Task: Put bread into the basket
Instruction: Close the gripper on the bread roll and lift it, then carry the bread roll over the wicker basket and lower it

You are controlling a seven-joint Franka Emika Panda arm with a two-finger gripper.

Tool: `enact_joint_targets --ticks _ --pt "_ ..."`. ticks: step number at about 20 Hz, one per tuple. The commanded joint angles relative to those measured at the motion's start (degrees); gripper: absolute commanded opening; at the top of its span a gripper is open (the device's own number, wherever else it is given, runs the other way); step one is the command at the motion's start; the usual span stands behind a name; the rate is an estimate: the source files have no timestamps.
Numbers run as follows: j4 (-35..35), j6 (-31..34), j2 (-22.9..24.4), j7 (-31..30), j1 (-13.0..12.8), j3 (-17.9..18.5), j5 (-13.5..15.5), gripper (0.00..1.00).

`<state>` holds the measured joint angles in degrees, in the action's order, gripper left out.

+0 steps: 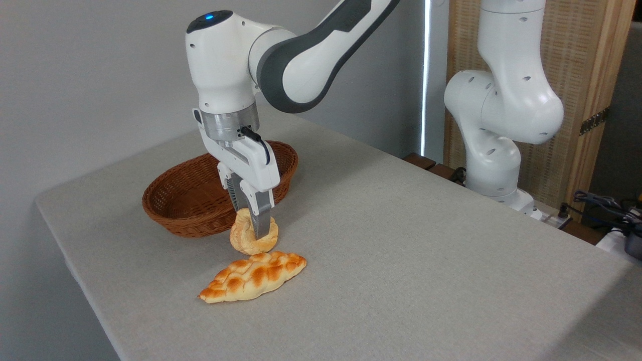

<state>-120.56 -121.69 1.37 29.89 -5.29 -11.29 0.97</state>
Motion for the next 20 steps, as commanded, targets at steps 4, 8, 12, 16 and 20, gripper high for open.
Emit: enact_joint_targets --ticks 4,8,12,16,20 --pt "2.7 0.7 1.4 -0.8 0.2 0.7 0.3 0.36" --pt "11.0 9.1 0.7 -0.8 0.3 0.8 3.7 0.36" --pt "13.9 10.7 0.6 -3.2 0.0 -0.3 8.6 0.4" --pt "13.9 5.2 -2.3 -8.5 -0.2 -4.3 10.4 0.78" --pt "13.9 -2.1 -5.4 -12.7 -0.8 -6.2 9.8 1.0"
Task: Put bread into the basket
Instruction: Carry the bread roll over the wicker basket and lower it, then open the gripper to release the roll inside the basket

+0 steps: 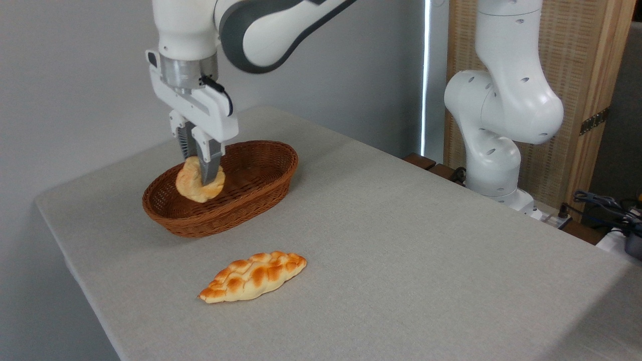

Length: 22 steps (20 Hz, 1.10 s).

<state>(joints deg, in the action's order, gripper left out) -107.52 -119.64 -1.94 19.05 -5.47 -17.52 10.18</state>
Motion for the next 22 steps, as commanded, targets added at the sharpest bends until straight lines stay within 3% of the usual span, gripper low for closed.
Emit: enact_joint_targets --ticks 1,13,15,17,22 --pt "0.7 -5.6 -2.7 -2.0 -1.6 0.0 0.6 1.0" --pt "0.9 -5.1 -1.6 -2.3 -1.7 0.6 0.5 1.0" --pt "3.0 -0.8 -0.8 -1.9 -1.5 1.7 0.2 1.0" --pt "6.9 6.0 -0.8 0.0 -1.5 3.8 -2.9 1.0" --pt "13.2 19.2 0.1 13.1 -1.5 10.7 -4.4 1.0"
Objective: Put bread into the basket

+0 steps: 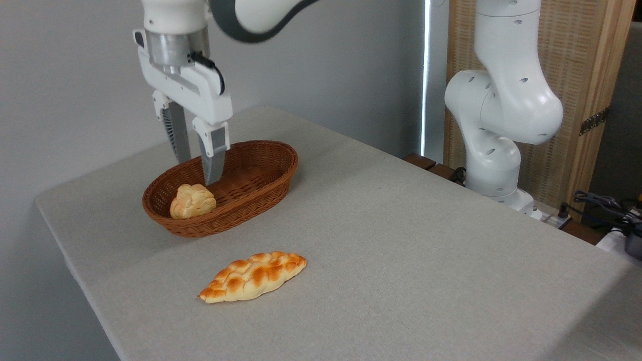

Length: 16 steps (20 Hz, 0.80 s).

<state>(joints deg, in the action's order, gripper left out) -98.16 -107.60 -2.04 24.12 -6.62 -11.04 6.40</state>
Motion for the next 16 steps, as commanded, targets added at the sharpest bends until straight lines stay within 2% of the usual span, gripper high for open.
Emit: enact_joint_targets --ticks 1,3,5,12,16 --pt "4.8 9.8 0.3 11.0 -0.3 5.7 -0.7 1.0" --pt "6.0 12.9 0.8 15.1 -0.3 7.5 -3.0 1.0" --pt "6.0 13.0 1.6 15.3 -0.6 9.3 -6.0 1.0" --pt "5.9 13.4 3.2 15.3 -0.8 15.3 -6.5 1.0" --pt "5.8 15.1 3.2 15.3 -0.6 15.4 -6.5 1.0"
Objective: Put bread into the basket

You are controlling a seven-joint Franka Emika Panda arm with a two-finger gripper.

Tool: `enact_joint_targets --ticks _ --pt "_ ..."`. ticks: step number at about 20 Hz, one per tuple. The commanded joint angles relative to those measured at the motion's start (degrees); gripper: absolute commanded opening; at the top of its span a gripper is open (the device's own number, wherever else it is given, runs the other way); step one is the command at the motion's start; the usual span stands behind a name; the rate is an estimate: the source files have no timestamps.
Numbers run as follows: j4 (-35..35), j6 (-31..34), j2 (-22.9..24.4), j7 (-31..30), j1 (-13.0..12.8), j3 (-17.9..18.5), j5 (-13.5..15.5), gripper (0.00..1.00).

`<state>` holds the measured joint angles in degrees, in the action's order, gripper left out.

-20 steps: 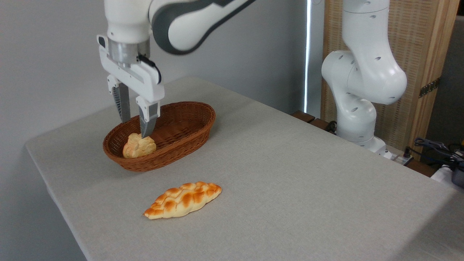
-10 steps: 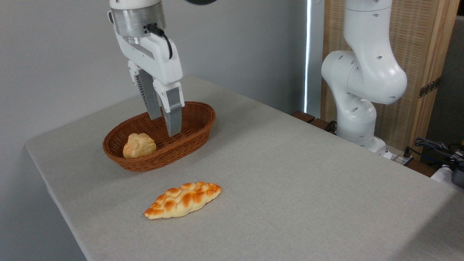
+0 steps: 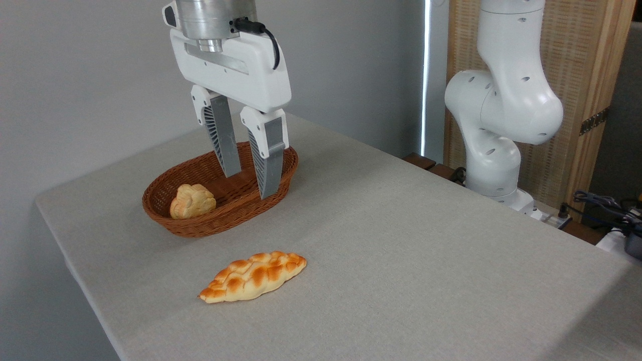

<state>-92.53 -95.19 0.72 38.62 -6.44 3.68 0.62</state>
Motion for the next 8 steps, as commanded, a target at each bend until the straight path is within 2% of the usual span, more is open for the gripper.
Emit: enact_joint_targets --ticks 1,8 --pt "0.2 3.0 0.4 0.8 -0.8 0.7 -0.7 1.0" --pt "0.2 3.2 0.4 1.4 -0.6 0.7 -0.7 1.0"
